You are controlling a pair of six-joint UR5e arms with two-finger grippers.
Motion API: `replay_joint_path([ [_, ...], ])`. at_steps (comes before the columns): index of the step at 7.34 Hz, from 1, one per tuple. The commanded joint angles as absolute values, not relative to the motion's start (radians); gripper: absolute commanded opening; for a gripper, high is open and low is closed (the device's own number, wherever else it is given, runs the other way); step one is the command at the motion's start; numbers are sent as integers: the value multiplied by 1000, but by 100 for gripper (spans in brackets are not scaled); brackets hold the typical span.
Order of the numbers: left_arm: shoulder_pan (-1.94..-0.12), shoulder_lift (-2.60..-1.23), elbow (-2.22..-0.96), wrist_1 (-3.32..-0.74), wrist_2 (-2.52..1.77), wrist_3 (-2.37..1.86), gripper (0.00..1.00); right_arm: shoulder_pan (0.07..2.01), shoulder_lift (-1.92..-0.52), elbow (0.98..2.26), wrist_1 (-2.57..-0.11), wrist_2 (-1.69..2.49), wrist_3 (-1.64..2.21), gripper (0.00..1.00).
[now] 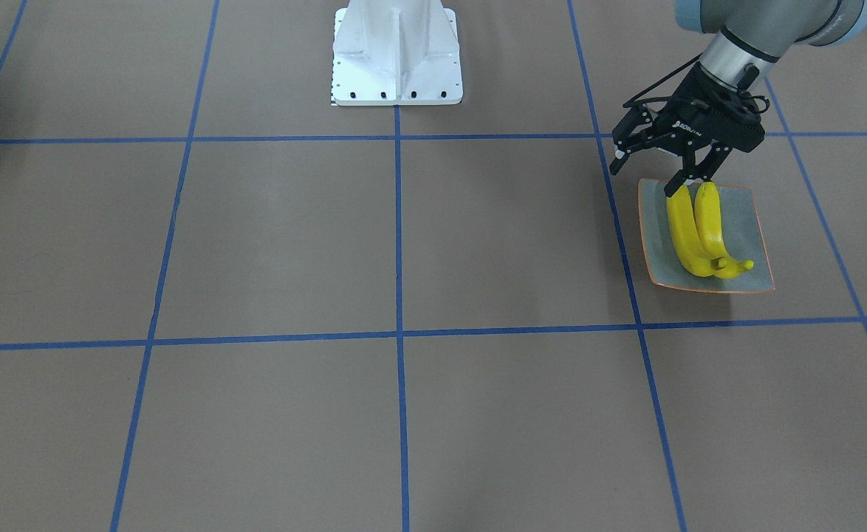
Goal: Transfer all bananas from basket to plate
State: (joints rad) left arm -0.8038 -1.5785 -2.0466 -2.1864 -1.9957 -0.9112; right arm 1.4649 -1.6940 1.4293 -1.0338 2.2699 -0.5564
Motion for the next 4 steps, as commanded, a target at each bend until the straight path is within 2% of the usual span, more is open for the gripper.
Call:
replay_joint_path([
  [1, -804, -1578, -2046, -2187, -1996, -911, 100, 1482, -1669, 1529, -1189, 2316, -552, 0],
  [4, -805, -1578, -2046, -2187, -1997, -913, 100, 1538, -1594, 1724, -1530, 2313, -552, 0],
])
